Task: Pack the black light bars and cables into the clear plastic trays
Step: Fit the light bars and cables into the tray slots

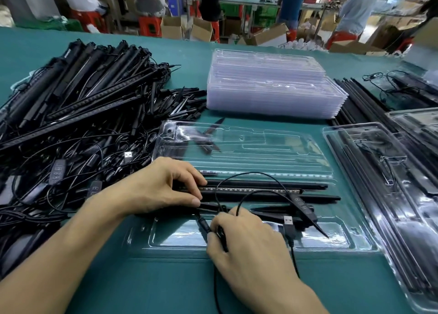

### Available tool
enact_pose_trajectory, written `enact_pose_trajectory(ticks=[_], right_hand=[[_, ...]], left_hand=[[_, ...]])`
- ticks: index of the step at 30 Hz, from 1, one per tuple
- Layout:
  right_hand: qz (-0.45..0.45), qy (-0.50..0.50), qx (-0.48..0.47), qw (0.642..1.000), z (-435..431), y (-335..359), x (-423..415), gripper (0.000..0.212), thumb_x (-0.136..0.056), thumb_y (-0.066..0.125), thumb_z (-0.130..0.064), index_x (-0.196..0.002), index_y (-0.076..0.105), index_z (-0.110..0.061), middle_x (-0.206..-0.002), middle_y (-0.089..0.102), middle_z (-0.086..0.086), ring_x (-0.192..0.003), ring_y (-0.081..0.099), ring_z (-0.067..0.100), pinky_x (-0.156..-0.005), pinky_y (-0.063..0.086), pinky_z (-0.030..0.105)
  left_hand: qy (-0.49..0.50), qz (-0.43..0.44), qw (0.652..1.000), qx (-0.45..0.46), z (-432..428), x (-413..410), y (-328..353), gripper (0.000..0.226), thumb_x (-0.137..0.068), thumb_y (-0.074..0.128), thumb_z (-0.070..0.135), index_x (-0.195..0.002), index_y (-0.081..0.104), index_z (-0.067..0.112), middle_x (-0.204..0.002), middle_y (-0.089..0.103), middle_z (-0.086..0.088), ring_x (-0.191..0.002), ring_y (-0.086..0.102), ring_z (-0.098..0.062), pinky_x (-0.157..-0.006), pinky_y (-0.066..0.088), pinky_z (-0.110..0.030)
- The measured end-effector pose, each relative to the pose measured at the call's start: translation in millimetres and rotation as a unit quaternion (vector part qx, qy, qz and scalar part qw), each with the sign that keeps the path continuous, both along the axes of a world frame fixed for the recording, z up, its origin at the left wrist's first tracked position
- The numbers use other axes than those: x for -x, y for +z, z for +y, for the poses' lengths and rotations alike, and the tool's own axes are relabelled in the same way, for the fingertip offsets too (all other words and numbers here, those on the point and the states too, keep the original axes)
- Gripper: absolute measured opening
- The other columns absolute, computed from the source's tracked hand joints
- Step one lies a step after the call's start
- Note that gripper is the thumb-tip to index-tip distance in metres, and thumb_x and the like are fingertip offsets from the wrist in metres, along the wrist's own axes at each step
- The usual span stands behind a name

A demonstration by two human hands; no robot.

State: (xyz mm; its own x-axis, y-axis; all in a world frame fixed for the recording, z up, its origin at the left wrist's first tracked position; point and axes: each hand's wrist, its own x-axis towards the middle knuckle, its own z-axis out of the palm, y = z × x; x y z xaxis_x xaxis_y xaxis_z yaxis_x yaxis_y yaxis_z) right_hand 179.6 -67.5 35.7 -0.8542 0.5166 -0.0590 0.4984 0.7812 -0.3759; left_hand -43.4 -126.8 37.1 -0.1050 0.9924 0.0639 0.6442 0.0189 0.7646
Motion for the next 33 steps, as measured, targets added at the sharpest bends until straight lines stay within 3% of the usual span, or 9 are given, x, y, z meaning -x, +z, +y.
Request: enact_pose_trajectory(ticks=[5,11,15,18,21,24,29,33], right_hand=[[0.037,0.089,0.065,0.993,9,9,-6,0.017,-0.098,0.04,-0.047,-0.11,0.048,-0.038,-0.104,0.046,-0.016,-0.097,0.049,0.01,-0.079,0.044,0.036],[0.018,0.113,0.052,0.992,5,10,-6,0.021,-0.097,0.042,-0.048,-0.114,0.05,-0.039,-0.108,0.046,-0.014,-0.104,0.051,0.015,-0.083,0.044,0.036],[0.025,0.052,0.037,0.998,14,17,-23,0.038,-0.086,0.043,-0.069,-0.111,0.051,-0.042,-0.097,0.047,-0.017,-0.097,0.05,0.004,-0.082,0.045,0.033],[0.023,-0.038,0.001,0.999,32,21,-49,0.043,-0.079,0.044,-0.074,-0.105,0.056,-0.042,-0.091,0.047,-0.019,-0.091,0.051,0.0,-0.08,0.046,0.027],[0.017,-0.118,-0.042,0.992,52,24,-74,0.031,-0.077,0.054,-0.068,-0.09,0.059,-0.04,-0.084,0.052,-0.016,-0.085,0.054,0.002,-0.075,0.048,0.032],[0.028,-0.157,-0.062,0.985,72,26,-90,0.011,-0.081,0.064,-0.053,-0.088,0.062,-0.044,-0.079,0.056,-0.017,-0.079,0.054,0.001,-0.068,0.049,0.035],[0.039,-0.158,-0.009,0.987,88,19,-82,0.008,-0.087,0.067,-0.037,-0.087,0.067,-0.045,-0.087,0.067,-0.019,-0.09,0.06,0.008,-0.079,0.051,0.039],[0.066,-0.156,-0.026,0.985,91,13,-76,0.007,-0.083,0.068,-0.044,-0.09,0.066,-0.043,-0.082,0.065,-0.018,-0.084,0.061,0.008,-0.073,0.051,0.038]], left_hand=[[-0.015,0.048,0.999,-0.004,0,-3,4,0.007,-0.077,0.084,0.025,-0.079,0.078,0.029,-0.104,0.069,0.022,-0.102,0.065,-0.001,-0.088,0.049,-0.017],[-0.028,0.155,0.987,-0.015,0,-12,8,0.007,-0.082,0.08,0.027,-0.08,0.074,0.029,-0.101,0.067,0.023,-0.101,0.061,0.004,-0.09,0.051,-0.031],[-0.017,0.158,0.987,-0.01,-4,-10,11,0.009,-0.078,0.083,0.031,-0.079,0.075,0.035,-0.101,0.066,0.026,-0.102,0.06,0.003,-0.09,0.05,-0.035],[-0.008,0.167,0.986,-0.001,-6,-10,15,0.009,-0.078,0.082,0.036,-0.08,0.074,0.039,-0.104,0.063,0.029,-0.104,0.058,0.005,-0.089,0.049,-0.034],[0.007,0.225,0.974,0.018,-6,-13,15,0.007,-0.08,0.076,0.046,-0.082,0.07,0.044,-0.099,0.059,0.029,-0.096,0.055,0.008,-0.082,0.048,-0.029],[0.02,0.243,0.97,0.019,-7,-14,12,0.008,-0.082,0.07,0.049,-0.082,0.068,0.041,-0.087,0.058,0.024,-0.087,0.053,0.007,-0.067,0.043,-0.021],[0.017,0.154,0.988,0.019,-7,-11,10,0.008,-0.079,0.079,0.038,-0.077,0.074,0.034,-0.079,0.066,0.02,-0.079,0.062,-0.004,-0.066,0.049,-0.024],[0.028,0.147,0.989,0.015,-8,-9,8,0.014,-0.077,0.078,0.045,-0.075,0.073,0.032,-0.074,0.067,0.018,-0.072,0.063,-0.006,-0.06,0.048,-0.021]])
